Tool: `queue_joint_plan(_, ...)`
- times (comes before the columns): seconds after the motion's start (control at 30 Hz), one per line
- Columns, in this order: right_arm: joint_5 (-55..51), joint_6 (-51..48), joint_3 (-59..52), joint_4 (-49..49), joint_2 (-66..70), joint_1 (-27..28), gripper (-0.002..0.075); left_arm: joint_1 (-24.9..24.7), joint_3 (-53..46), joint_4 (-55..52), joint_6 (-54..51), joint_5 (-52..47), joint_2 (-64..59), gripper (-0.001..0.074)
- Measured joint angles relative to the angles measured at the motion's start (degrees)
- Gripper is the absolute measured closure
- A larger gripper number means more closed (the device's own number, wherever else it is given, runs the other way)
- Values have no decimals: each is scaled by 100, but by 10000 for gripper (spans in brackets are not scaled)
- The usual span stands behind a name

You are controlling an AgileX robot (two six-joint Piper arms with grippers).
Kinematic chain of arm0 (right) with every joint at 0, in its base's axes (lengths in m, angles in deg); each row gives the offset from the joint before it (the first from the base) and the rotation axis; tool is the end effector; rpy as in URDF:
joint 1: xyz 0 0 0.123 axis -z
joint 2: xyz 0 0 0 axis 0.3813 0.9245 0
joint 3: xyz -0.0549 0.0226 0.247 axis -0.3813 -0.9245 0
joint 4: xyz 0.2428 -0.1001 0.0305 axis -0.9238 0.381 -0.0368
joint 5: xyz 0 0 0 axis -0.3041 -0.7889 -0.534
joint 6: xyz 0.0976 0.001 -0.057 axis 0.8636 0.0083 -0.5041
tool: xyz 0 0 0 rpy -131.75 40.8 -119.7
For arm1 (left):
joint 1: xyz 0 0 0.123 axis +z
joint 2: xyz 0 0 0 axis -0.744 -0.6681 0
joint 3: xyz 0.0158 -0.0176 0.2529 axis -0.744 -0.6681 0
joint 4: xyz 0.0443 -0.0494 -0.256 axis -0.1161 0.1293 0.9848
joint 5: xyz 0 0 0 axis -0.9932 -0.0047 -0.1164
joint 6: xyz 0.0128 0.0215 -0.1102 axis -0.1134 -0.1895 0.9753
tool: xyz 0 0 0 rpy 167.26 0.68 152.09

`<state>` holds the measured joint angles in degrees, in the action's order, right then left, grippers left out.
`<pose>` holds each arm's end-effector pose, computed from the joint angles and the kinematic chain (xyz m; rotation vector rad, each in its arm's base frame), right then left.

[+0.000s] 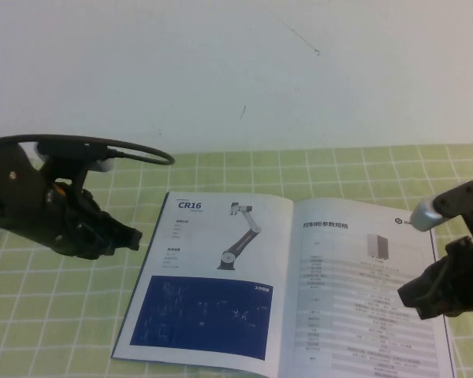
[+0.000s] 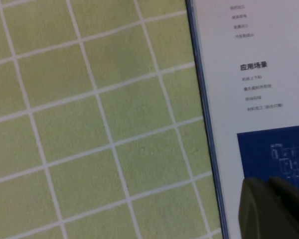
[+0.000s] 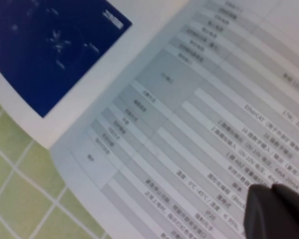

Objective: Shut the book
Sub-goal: 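Close the open booklet and leave it lying on the table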

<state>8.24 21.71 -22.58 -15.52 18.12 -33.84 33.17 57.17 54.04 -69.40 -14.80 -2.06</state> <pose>0.2766 0.0998 0.1371 -0.6952 2.4854 0.4942 0.3262 -0.1002 0.1882 0.3352 2.5630 -0.2556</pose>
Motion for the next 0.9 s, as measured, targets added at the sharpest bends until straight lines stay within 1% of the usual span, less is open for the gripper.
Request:
queue_joint_plan(0.2,199,0,2,0,890,-8,729,-24,501,-42,10,-149,-957,738)
queue_joint_plan(0.37,306,-11,12,0,1405,-8,729,-113,964,-231,74,-339,-1508,738)
queue_joint_plan(0.5,342,-23,37,36,1600,-8,729,-125,1208,-332,129,-574,-1855,738)
queue_joint_plan(0.7,256,-23,113,36,1719,-8,728,-125,1272,-415,157,-619,-2285,738)
queue_joint_plan(0.9,235,-23,124,26,1741,1,727,-125,1340,-477,179,-638,-2415,738)
